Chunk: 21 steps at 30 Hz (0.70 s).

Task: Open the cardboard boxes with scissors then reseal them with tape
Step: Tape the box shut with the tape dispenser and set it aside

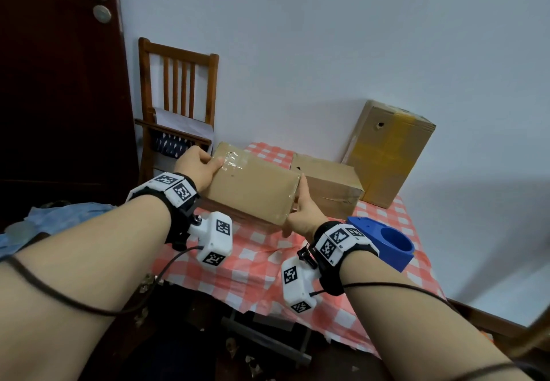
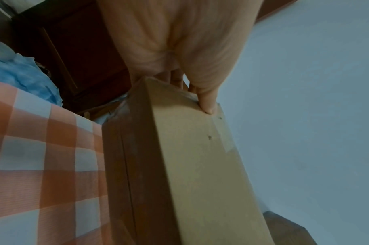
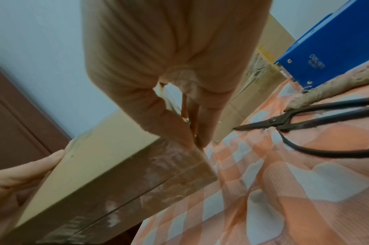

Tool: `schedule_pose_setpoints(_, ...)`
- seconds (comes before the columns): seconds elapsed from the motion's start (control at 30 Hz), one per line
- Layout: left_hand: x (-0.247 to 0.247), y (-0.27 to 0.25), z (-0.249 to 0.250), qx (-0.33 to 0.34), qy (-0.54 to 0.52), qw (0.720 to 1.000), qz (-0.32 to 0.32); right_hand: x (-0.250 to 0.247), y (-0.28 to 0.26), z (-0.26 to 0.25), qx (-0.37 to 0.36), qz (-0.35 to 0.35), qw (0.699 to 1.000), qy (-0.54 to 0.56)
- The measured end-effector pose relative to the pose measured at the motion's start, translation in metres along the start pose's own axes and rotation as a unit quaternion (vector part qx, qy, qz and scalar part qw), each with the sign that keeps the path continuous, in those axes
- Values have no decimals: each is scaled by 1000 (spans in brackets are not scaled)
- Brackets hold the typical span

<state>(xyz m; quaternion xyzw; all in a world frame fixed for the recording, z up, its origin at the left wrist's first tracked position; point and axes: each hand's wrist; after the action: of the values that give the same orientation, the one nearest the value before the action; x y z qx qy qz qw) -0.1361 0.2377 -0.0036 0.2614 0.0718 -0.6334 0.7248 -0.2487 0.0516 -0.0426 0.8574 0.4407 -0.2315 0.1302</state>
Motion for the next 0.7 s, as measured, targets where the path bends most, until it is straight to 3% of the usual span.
schedule_pose_setpoints(0.1, 1, -2, 3, 14, 23, 1000, -4, 1, 10, 6, 7, 28, 1000, -5)
schedule_pose_setpoints(0.23, 7, -4, 3, 17, 148, 988, -41, -1, 11, 4, -21, 81, 996, -8)
schedule_pose_setpoints(0.37, 22, -17, 8, 43, 282, 951, -115, 2, 10, 9, -13, 60, 997, -53)
schedule_pose_setpoints(0.43, 28, -23, 18, 70, 335, 931, -125, -14, 9, 11, 6, 94, 993, -67)
schedule_pose_setpoints(0.6, 50, -34, 49, 131, 283, 939, -147, -82, 8, 34, 65, 203, 952, -219)
schedule_pose_setpoints(0.7, 71, -47, 71, 148, 257, 939, -174, -113, 10, 59, 110, 185, 923, -318)
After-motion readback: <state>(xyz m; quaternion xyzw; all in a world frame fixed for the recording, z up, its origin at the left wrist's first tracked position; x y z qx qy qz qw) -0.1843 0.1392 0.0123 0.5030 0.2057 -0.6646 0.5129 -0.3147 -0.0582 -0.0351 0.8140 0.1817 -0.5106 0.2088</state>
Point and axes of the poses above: each hand's wrist, its own y-axis towards the middle knuckle, its own x-axis out of the palm, z = x × y, and after that the axes turned 15 degrees about z, right-handed
